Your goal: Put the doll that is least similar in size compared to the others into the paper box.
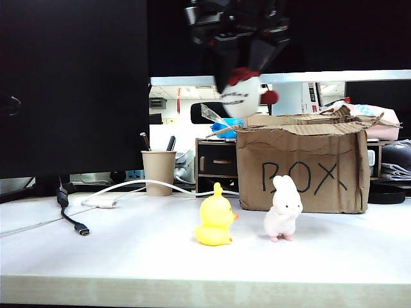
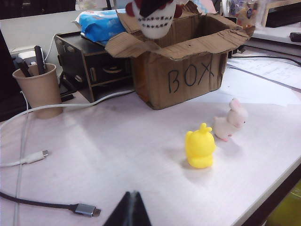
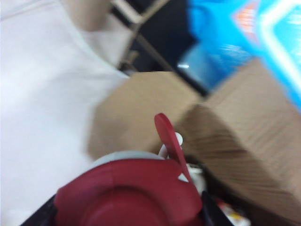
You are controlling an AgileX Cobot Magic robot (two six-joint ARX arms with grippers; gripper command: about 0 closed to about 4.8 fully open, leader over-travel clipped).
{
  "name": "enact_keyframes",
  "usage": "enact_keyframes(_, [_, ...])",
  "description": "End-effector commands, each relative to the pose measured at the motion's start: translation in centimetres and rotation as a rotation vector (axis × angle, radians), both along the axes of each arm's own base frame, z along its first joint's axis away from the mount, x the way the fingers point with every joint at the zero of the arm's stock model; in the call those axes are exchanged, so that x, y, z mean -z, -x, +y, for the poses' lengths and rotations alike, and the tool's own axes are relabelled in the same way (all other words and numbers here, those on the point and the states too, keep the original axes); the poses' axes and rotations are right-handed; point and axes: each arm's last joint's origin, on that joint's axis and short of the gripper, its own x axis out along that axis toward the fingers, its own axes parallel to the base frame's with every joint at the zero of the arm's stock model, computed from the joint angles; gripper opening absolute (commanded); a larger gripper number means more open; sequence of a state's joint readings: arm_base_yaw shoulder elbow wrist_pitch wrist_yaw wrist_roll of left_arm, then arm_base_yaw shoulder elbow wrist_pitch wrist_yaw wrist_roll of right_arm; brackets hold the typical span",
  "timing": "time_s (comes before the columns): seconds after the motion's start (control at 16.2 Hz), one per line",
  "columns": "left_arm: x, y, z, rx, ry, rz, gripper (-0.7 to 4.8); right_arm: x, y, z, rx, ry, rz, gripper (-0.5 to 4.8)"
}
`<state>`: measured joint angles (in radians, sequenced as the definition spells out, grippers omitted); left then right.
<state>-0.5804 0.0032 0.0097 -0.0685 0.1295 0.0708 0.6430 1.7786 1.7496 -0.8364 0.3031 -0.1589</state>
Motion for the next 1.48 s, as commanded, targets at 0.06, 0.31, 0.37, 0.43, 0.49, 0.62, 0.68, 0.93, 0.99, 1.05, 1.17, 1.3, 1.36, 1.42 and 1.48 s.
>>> enact_keyframes(0.06, [-0.1, 0.0, 0.0, 0.005, 0.005, -0.008, -0.05, -0.9, -0.6, -1.2, 0.077, 0.014, -0.067, 1.65])
enact_keyframes(0.31, [-0.1, 0.0, 0.0, 0.006, 0.005, -0.008, -0.05, -1.0, -1.3, -1.9, 0.121, 0.022, -0.094, 1.65])
enact_keyframes(0.37, [-0.1, 0.0, 0.0, 0.006, 0.005, -0.007, -0.05, -1.0, -1.5, -2.3, 0.133, 0.021, -0.097, 1.65])
enact_keyframes(0.43, [-0.1, 0.0, 0.0, 0.006, 0.005, -0.007, -0.05, -1.0, -1.6, -2.4, 0.137, 0.020, -0.096, 1.65])
enact_keyframes(0.49, [-0.1, 0.0, 0.0, 0.006, 0.005, -0.007, -0.05, -1.0, -1.9, -2.8, 0.154, 0.016, -0.099, 1.66])
enact_keyframes(0.62, [-0.1, 0.1, -0.1, 0.018, 0.004, -0.007, -0.05, -1.0, -2.3, -3.5, 0.174, 0.015, -0.098, 1.65])
enact_keyframes(0.68, [-0.1, 0.2, -0.2, 0.032, 0.004, -0.007, -0.05, -1.0, -2.4, -3.7, 0.183, 0.015, -0.097, 1.66])
enact_keyframes(0.93, [0.0, 0.3, -0.4, 0.056, 0.002, -0.002, -0.05, -0.6, -2.6, -4.3, 0.200, 0.017, -0.055, 1.66])
enact_keyframes(0.99, [0.0, 0.3, -0.4, 0.056, 0.001, -0.002, -0.05, -0.6, -2.5, -4.3, 0.200, 0.020, -0.051, 1.77])
enact_keyframes(1.05, [0.0, 0.3, -0.4, 0.056, 0.001, -0.002, -0.05, -0.6, -2.5, -4.3, 0.200, 0.021, -0.050, 2.07])
enact_keyframes(1.17, [0.0, 0.3, -0.4, 0.056, 0.001, -0.002, -0.05, -0.5, -2.5, -4.3, 0.200, 0.022, -0.048, 3.34])
enact_keyframes(1.3, [0.0, 0.3, -0.4, 0.056, 0.001, -0.002, -0.05, -0.5, -2.5, -4.3, 0.203, 0.020, -0.047, 4.79])
enact_keyframes(1.36, [0.0, 0.3, -0.4, 0.056, 0.001, -0.002, -0.05, -0.6, -2.5, -4.3, 0.205, 0.018, -0.047, 4.79])
enact_keyframes(1.42, [0.0, 0.3, -0.4, 0.056, 0.001, -0.002, -0.05, -0.6, -2.5, -4.3, 0.210, 0.018, -0.048, 4.26])
enact_keyframes(1.48, [0.0, 0.3, -0.4, 0.056, 0.001, -0.002, -0.05, -0.5, -2.4, -4.4, 0.210, 0.021, -0.043, 0.31])
